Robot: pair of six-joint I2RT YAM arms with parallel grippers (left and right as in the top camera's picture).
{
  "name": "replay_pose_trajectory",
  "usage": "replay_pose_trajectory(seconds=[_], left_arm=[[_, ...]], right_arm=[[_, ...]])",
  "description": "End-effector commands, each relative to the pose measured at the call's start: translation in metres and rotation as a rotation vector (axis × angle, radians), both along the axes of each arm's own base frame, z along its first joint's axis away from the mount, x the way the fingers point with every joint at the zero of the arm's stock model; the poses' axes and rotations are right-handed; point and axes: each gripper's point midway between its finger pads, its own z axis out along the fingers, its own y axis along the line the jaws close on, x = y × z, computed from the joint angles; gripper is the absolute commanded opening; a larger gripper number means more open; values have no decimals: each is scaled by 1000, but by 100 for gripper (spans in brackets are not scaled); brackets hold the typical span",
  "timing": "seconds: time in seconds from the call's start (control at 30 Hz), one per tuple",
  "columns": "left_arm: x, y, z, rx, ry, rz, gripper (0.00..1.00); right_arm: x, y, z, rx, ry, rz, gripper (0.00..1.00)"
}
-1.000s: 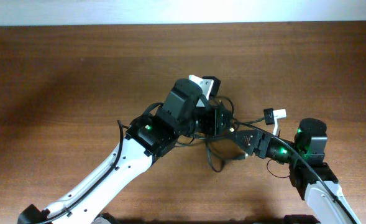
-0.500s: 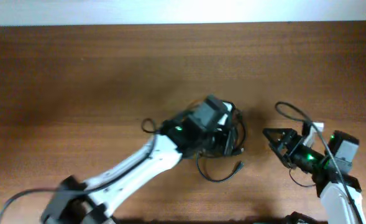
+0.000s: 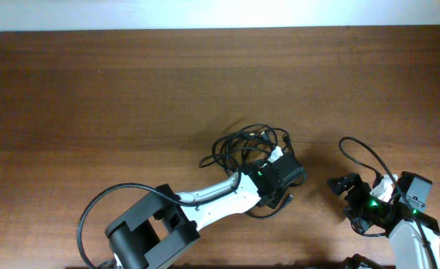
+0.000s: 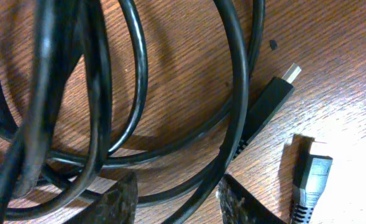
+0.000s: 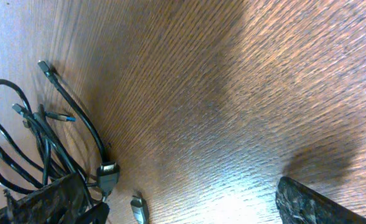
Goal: Untangle cables
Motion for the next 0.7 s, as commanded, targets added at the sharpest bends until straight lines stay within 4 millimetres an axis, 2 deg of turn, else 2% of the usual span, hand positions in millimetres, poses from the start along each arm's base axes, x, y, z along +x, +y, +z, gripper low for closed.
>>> replay_pose_trajectory(seconds=[0.0,0.03,0.07,0.1,0.13,0.17,0.2,0.23,0.27,0.3,0.33,0.4,0.47,0.5,0.57,0.63,0.67], left_arm=[[0,-1,-5,15,1,-15,15],[0,-2,-4,12,-2,-15,0],[4,-6,7,-3,-11,-12,0],[10,-8,29,-17,-21,-4,0],[22,-14,80,-76,-60,13,0],[34,-21,141,-178,-129,28,0],[39,-23,177,-250,-180,34,0],[41,-22,214,-325,-233,38,0],[40,-21,238,-377,-271,39,0],[38,-17,253,-407,-292,40,0],[37,-12,266,-433,-311,46,0],[35,-10,311,-559,-388,32,0],[24,-17,335,-636,-412,-68,0],[25,-18,341,-651,-433,-73,0],[27,-20,348,-674,-451,-72,0],[33,-12,368,-718,-506,-47,0],[34,-4,386,-761,-543,-30,0]], right_arm=[[-1,-4,-1,-23,4,0,98],[-1,-4,-1,-23,4,0,98],[-2,-3,-2,-22,8,5,98],[-6,0,-3,-56,-7,86,98],[-10,2,-4,-68,-7,127,99],[-11,6,-3,-48,-9,132,98],[-9,12,1,-12,-32,142,98],[-6,30,15,105,-95,171,99],[-3,40,25,164,-153,206,99],[1,53,41,232,-243,261,98],[2,57,47,268,-271,272,98],[5,80,80,425,-411,352,98],[13,99,95,426,-515,487,98],[17,111,100,422,-548,559,99],[25,144,116,320,-730,783,99],[46,149,95,89,-715,781,99],[51,154,92,24,-724,793,78]])
